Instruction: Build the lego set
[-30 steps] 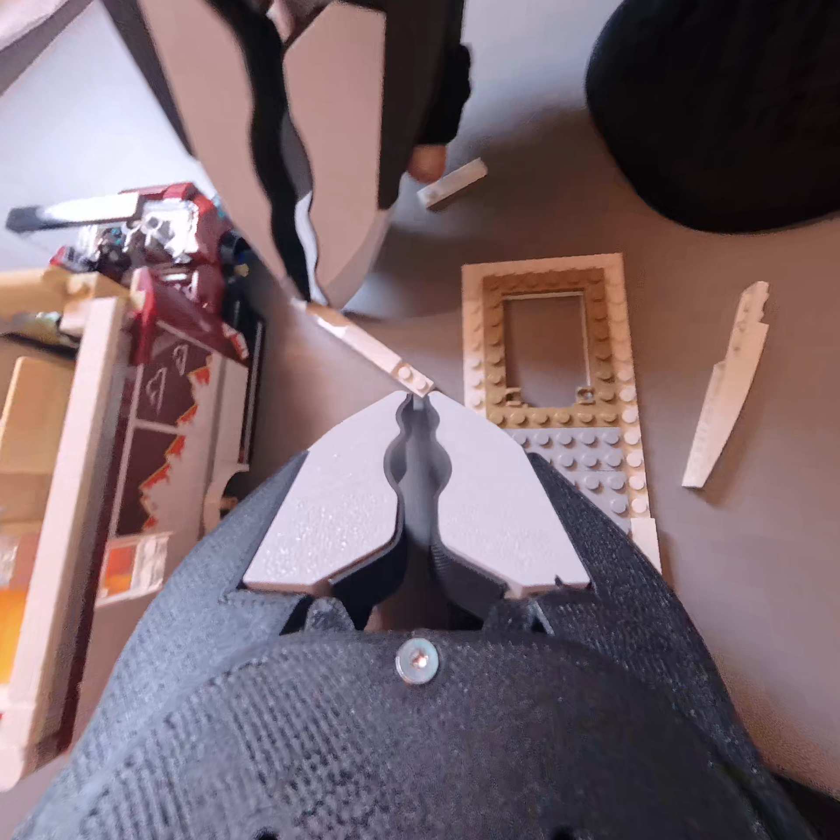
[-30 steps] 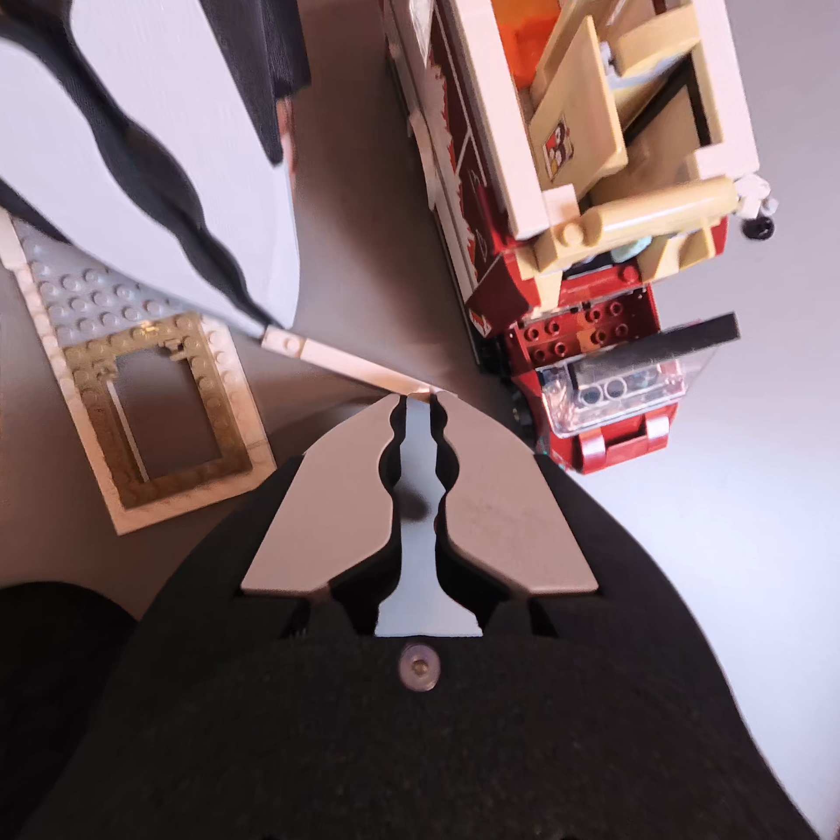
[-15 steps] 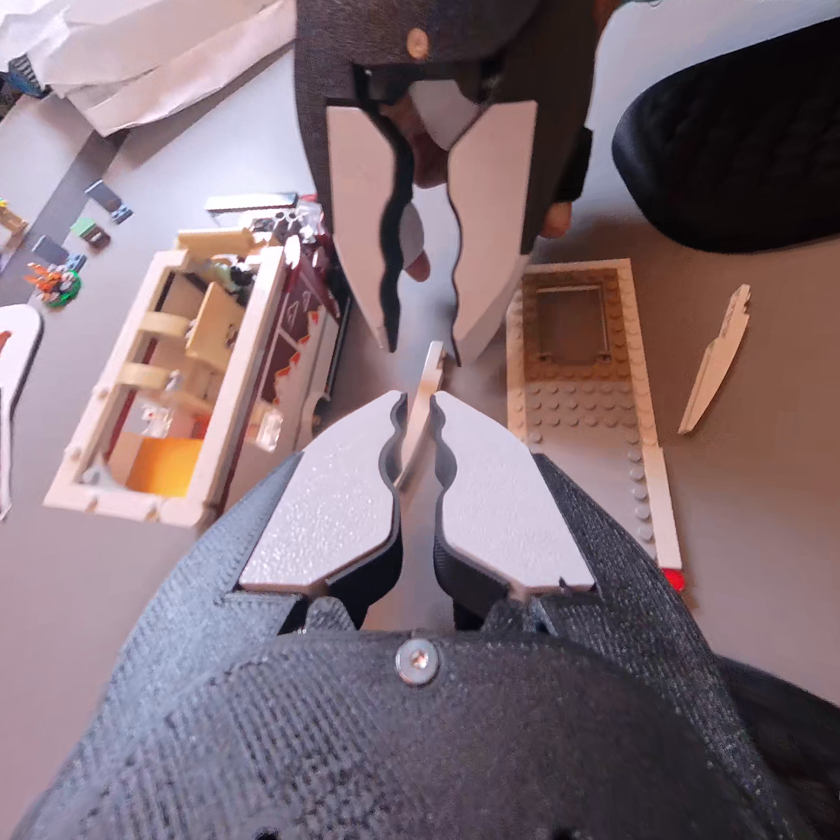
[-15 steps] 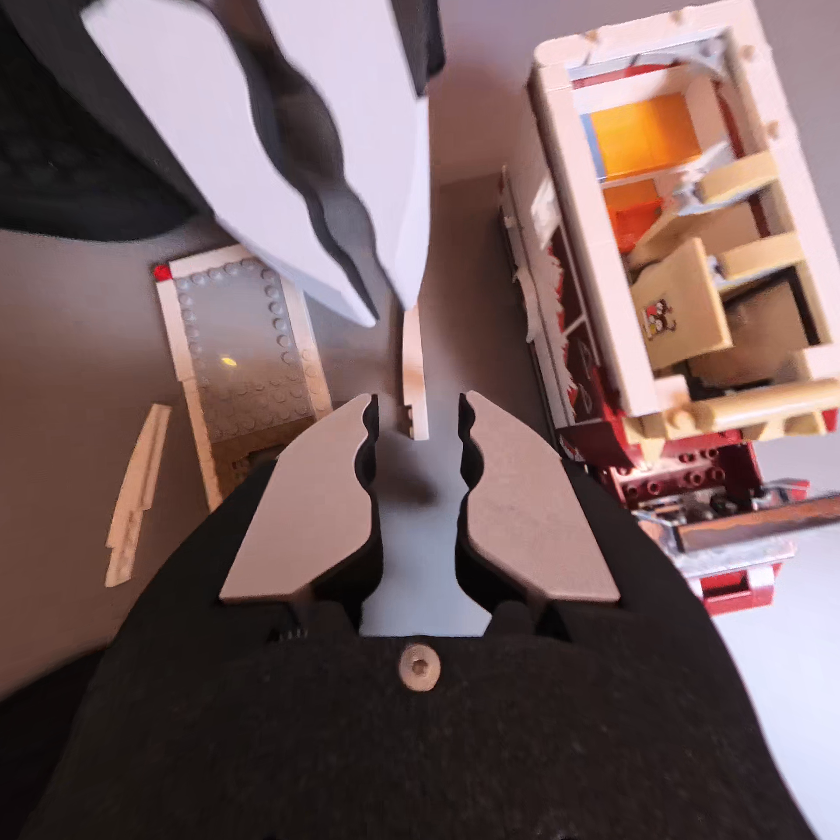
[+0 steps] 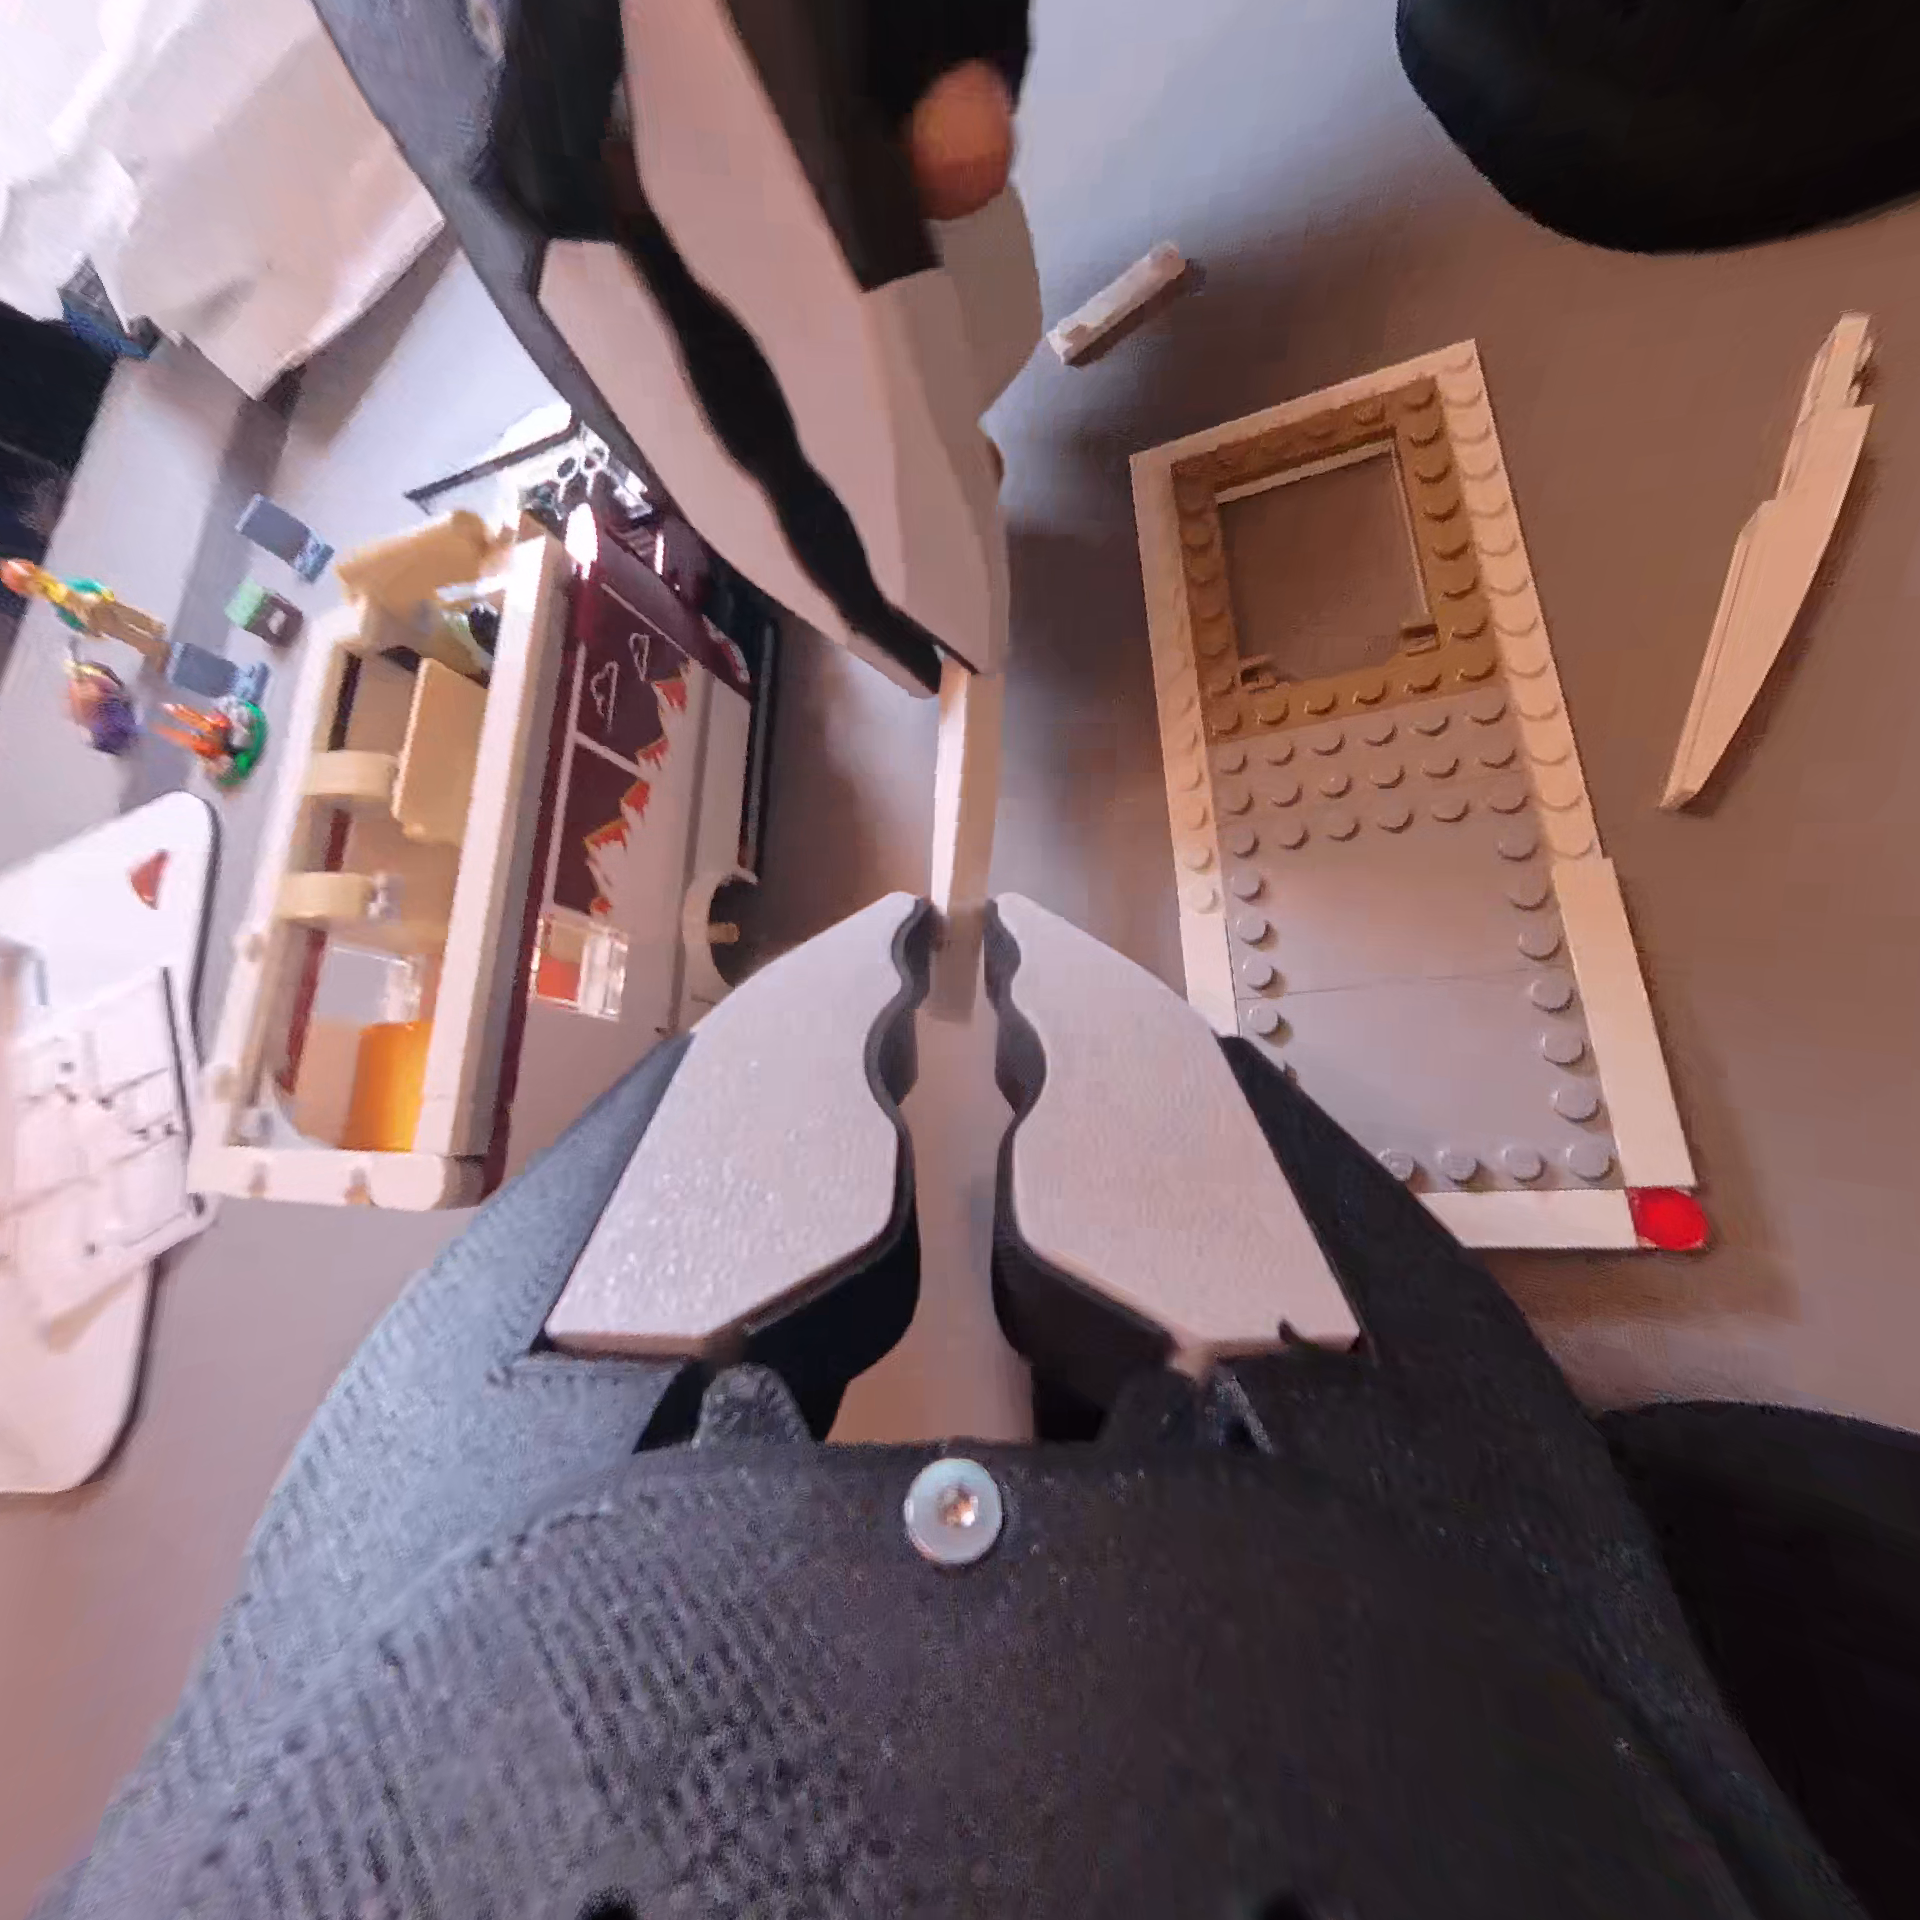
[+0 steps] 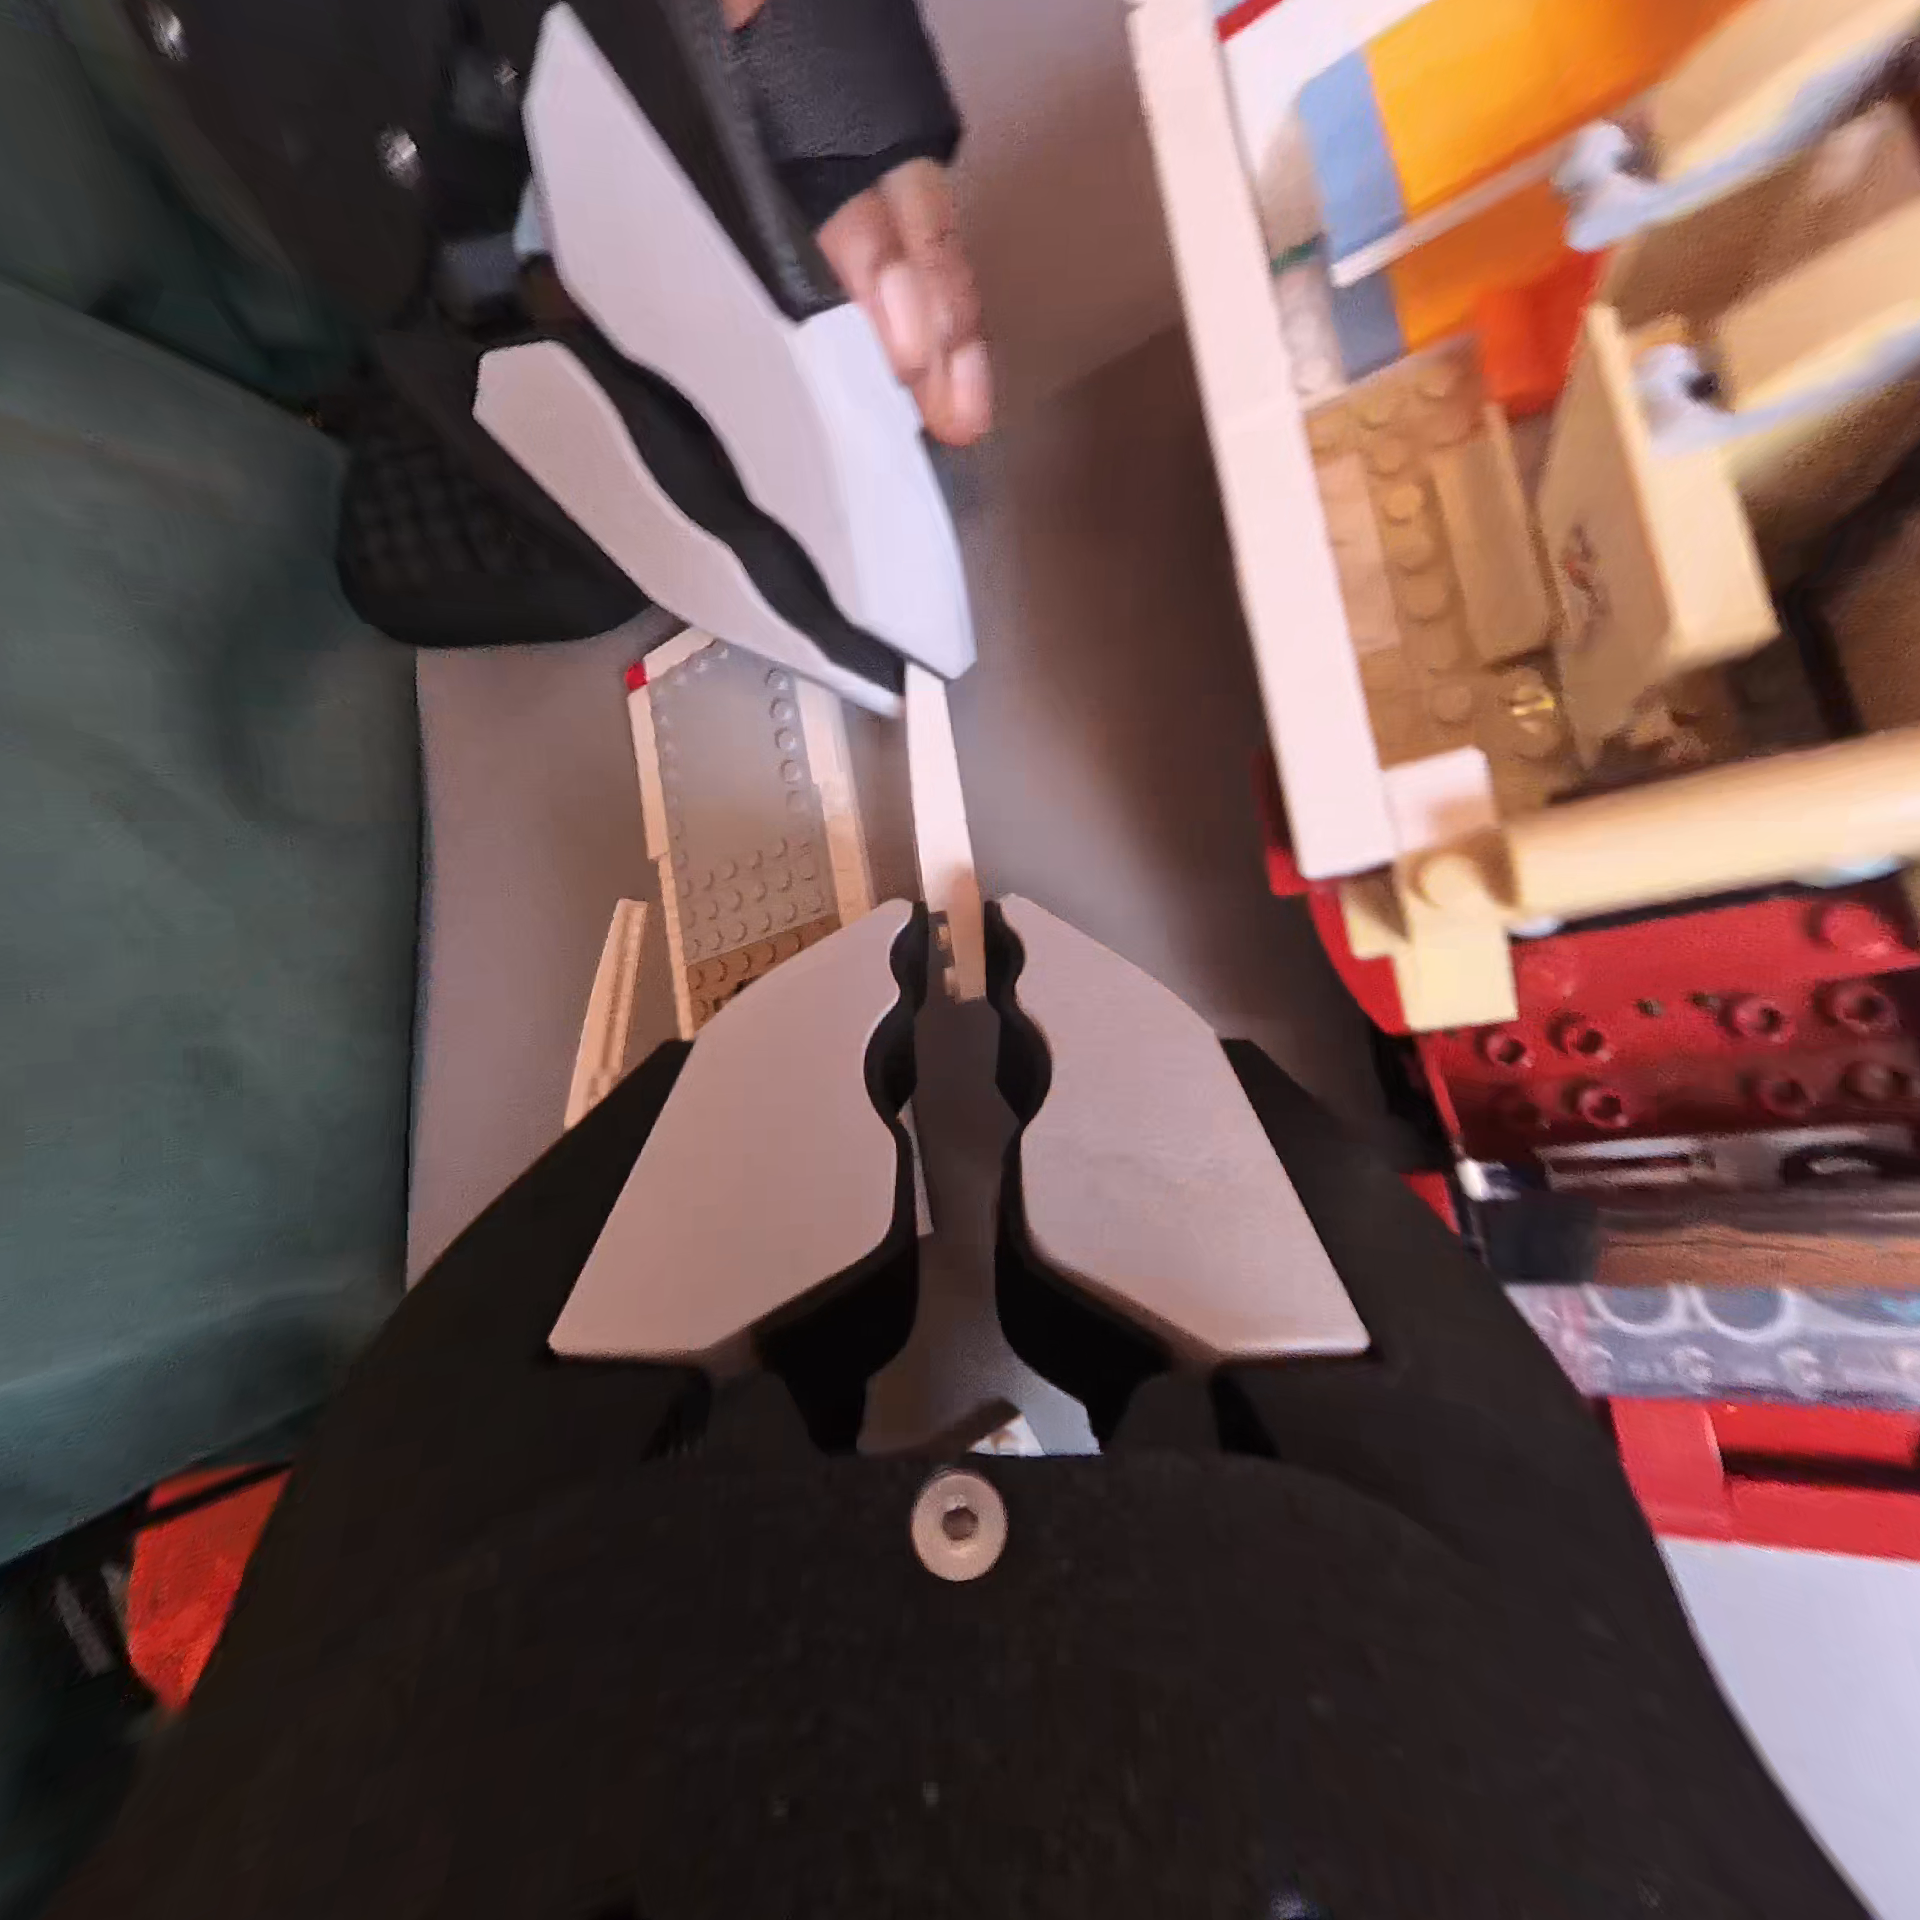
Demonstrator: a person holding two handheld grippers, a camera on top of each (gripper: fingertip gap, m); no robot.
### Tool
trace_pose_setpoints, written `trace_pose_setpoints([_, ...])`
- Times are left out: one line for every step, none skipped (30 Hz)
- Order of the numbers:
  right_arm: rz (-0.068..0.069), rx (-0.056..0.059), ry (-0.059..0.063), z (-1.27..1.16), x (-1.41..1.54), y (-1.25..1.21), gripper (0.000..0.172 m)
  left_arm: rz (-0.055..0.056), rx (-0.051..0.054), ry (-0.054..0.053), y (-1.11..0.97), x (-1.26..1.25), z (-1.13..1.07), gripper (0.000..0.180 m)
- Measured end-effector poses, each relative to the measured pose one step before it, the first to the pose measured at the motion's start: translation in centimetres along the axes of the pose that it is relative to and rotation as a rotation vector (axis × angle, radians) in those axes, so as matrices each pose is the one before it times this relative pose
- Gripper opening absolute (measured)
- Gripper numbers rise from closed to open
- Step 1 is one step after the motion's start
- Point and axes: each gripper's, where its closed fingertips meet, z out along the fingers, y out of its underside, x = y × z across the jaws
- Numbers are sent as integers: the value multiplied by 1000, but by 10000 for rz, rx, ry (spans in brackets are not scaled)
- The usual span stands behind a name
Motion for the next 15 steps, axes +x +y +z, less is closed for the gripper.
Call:
trace_pose_setpoints([-27,212,241,-181,407,-44,10,64,-80,-109,-89,-76,2,10])
trace_pose_setpoints([-362,251,382,-248,247,-92,15,-203,-21,127,-30,59,3,9])
trace_pose_setpoints([-714,372,427,-343,-73,-295,24,-444,16,412,64,281,37,9])
trace_pose_setpoints([-956,445,511,-399,-283,-455,28,-654,138,405,0,137,22,9])
trace_pose_setpoints([-979,322,549,-315,-347,-408,32,-811,184,547,-33,204,11,9])
trace_pose_setpoints([-958,42,478,-112,-408,-160,32,-837,130,755,-50,446,-1,10])
trace_pose_setpoints([-899,-176,515,124,-211,42,32,-727,299,564,-345,221,-32,10])
trace_pose_setpoints([-778,-269,464,290,-86,165,30,-603,226,435,-336,107,-6,10])
trace_pose_setpoints([-548,-315,244,356,-154,260,19,-504,65,484,-174,235,65,10])
trace_pose_setpoints([-220,-316,-74,292,-282,326,6,-389,24,124,-53,-255,76,10])
trace_pose_setpoints([142,-260,-121,195,29,320,6,-226,64,91,29,-273,36,10])
trace_pose_setpoints([364,-178,-224,54,196,254,0,-254,83,149,30,-77,21,10])
trace_pose_setpoints([470,-167,-288,34,244,275,0,-85,-7,-203,149,-390,-11,10])
trace_pose_setpoints([423,-267,-383,101,112,405,0,273,-9,-496,117,-559,-42,14])
trace_pose_setpoints([258,-178,-110,163,393,255,0,392,-85,-396,180,-286,-15,19])
